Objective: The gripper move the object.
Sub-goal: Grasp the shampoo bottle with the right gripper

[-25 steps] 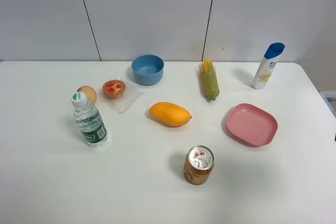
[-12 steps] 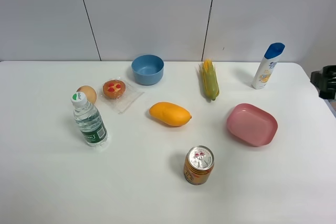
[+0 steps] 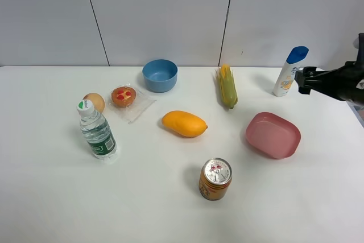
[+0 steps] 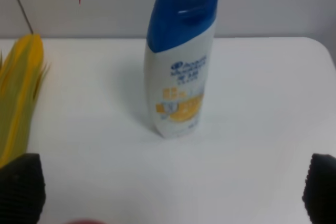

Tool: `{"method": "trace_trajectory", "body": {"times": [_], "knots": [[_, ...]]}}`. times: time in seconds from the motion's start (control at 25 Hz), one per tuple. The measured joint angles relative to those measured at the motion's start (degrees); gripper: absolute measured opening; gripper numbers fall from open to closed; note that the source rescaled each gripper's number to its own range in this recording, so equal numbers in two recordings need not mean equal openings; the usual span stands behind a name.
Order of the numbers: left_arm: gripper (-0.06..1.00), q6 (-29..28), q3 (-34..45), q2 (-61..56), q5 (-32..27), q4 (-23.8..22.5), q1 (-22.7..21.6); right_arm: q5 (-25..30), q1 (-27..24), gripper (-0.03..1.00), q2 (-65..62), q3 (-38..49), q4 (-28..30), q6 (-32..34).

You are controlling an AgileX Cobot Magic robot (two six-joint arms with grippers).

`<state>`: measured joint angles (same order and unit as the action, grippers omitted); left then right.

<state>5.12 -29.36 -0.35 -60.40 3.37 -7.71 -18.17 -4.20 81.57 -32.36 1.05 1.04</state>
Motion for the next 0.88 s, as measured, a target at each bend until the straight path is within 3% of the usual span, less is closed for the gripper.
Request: {"method": "trace_trajectory", "body": {"times": [0.36, 0.68, 0.88], "knots": [[1.0, 0.0, 0.0, 0.0, 0.0, 0.0, 0.0, -23.32, 0.0, 1.0, 17.9, 0.0, -9.11, -15.35], [1.0, 0.0, 0.0, 0.0, 0.0, 0.0, 0.0, -35.67, 0.0, 1.0, 25.16, -0.05, -10.62, -16.7], [1.0, -0.05, 0.0, 0.0, 0.0, 0.0, 0.0, -39.02, 0.0, 1.0, 29.84, -1.95, -6.12, -14.91]]}}
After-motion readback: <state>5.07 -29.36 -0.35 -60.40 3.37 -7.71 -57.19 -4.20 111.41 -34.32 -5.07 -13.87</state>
